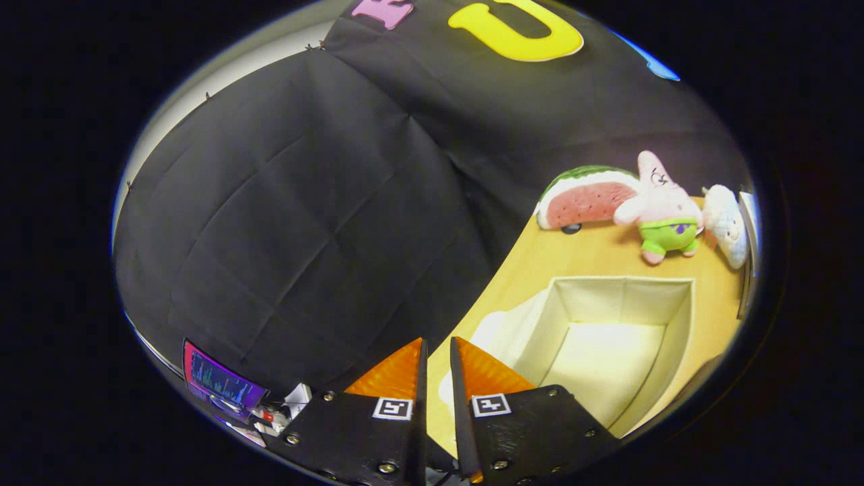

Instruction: Open the storage box then place both shoes into the box .Put the left shoe in first, then the right shoe, with the right side of both shoes facing outward in a uniform manner.

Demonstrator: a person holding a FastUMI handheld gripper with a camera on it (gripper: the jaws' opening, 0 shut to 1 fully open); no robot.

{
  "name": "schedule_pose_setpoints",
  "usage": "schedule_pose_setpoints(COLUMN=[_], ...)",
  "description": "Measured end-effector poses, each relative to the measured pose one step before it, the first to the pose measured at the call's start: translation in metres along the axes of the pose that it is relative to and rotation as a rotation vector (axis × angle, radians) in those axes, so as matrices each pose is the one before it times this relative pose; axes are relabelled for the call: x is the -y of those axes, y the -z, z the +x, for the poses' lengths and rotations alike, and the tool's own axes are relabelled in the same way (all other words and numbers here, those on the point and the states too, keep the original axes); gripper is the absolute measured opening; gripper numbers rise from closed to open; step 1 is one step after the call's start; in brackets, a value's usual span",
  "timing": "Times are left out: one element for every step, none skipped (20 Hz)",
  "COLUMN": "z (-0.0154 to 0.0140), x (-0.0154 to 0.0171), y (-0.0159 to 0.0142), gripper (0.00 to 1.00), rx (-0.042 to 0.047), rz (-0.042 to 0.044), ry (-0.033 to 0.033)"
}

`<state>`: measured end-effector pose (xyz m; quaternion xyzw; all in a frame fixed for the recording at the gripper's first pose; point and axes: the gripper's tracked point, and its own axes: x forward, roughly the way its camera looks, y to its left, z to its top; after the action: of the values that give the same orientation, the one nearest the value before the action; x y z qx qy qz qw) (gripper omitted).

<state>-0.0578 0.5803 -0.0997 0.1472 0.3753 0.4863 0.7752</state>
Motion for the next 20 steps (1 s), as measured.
schedule_pose_setpoints(z=[-0.01305, -0.01341, -0.01172, -0.01321, -0.01104, -0.01037, -0.01112, -0.01000, -0.00663, -0.00659, -0.00721, -0.00449, -0.00763, -0.00485, -0.00568, -0.00387, -0.00349, 0.00259, -0.00154, -0.00257], x=[0.01175, 0.01333, 0.01278, 0.01260, 0.01224, 0.01294, 0.01179, 0.01233, 0.01350, 0.01184, 0.01111, 0.01319, 0.01211, 0.01197, 0.01231, 0.01139, 0.00940, 0.00894, 0.01012, 0.00762], y=[-0.00426, -0.00351, -0.00075, -0.00218, -0.00053, -0.00070, 0.00055, 0.00005, 0.00322, 0.00050, 0.00192, 0.00128, 0.00457, 0.00305, 0.00601, 0.00520, 0.00457, 0.00342, 0.00633, 0.00591], gripper=[0.18, 0.18, 0.18, 0.18, 0.18, 0.18, 0.18, 0.18, 0.18, 0.18, 0.18, 0.18, 0.18, 0.18, 0.18, 0.18, 0.18, 0.18, 0.18, 0.18], rx=[0.02072, 0.02050, 0.01967, 0.01940, 0.01695, 0.01248, 0.01312, 0.00434, -0.00209, 0.00197, 0.00334, 0.00447, 0.00399, 0.00028, -0.00512, -0.00387, -0.00231, -0.00312, -0.00453, -0.00361], rz=[-0.01435, -0.01394, -0.00965, -0.00620, -0.00215, 0.00458, 0.01559, 0.01168, 0.00949, 0.00830, 0.00268, -0.00116, -0.00775, -0.00924, -0.01254, -0.01075, -0.00560, -0.00622, 0.00016, 0.00166], ry=[0.02452, 0.02547, 0.02958, 0.02946, 0.02282, 0.01987, 0.01221, 0.01817, 0.02022, 0.01344, 0.01958, 0.02045, 0.02049, 0.02103, 0.02083, 0.02071, 0.01778, 0.01933, 0.01760, 0.01138])
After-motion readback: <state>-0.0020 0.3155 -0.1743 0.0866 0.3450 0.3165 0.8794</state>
